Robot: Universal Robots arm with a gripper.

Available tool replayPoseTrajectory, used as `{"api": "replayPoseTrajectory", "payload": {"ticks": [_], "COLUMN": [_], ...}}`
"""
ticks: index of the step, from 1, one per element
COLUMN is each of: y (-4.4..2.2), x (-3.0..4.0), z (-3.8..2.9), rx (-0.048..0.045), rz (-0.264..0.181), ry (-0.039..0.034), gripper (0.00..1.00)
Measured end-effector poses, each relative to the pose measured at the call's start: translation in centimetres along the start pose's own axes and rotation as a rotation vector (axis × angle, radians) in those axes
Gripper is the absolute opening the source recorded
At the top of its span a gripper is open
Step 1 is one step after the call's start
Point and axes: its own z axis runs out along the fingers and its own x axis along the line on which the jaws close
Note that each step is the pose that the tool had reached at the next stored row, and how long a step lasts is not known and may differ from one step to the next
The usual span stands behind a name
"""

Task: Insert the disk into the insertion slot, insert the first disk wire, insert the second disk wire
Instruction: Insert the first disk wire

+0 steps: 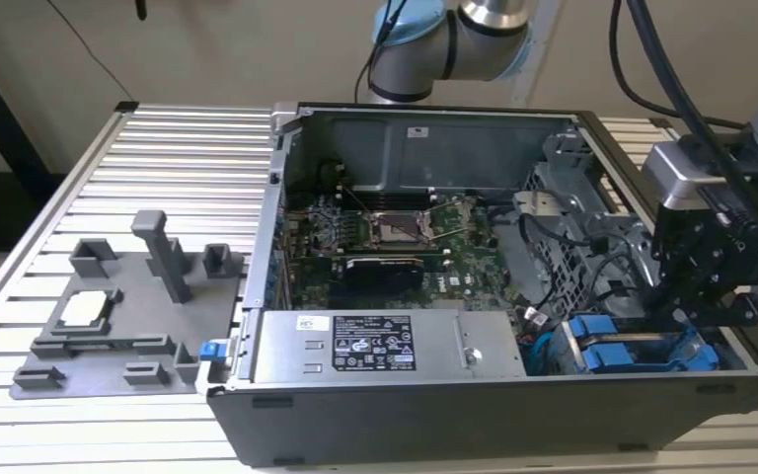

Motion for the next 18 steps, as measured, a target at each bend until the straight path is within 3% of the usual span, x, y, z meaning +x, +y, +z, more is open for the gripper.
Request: {"api": "replayPoseTrajectory", "payload": {"ticks": [7, 18], "y": [-0.02, -0.04], "x": [0.00, -0.21], "z": [-1.12, -3.96], "rx": [-0.0006, -0.0004], "rz": [0.001, 0.001], "ry": [-0.0001, 0.0022], "gripper": [0.26, 0.26]}}
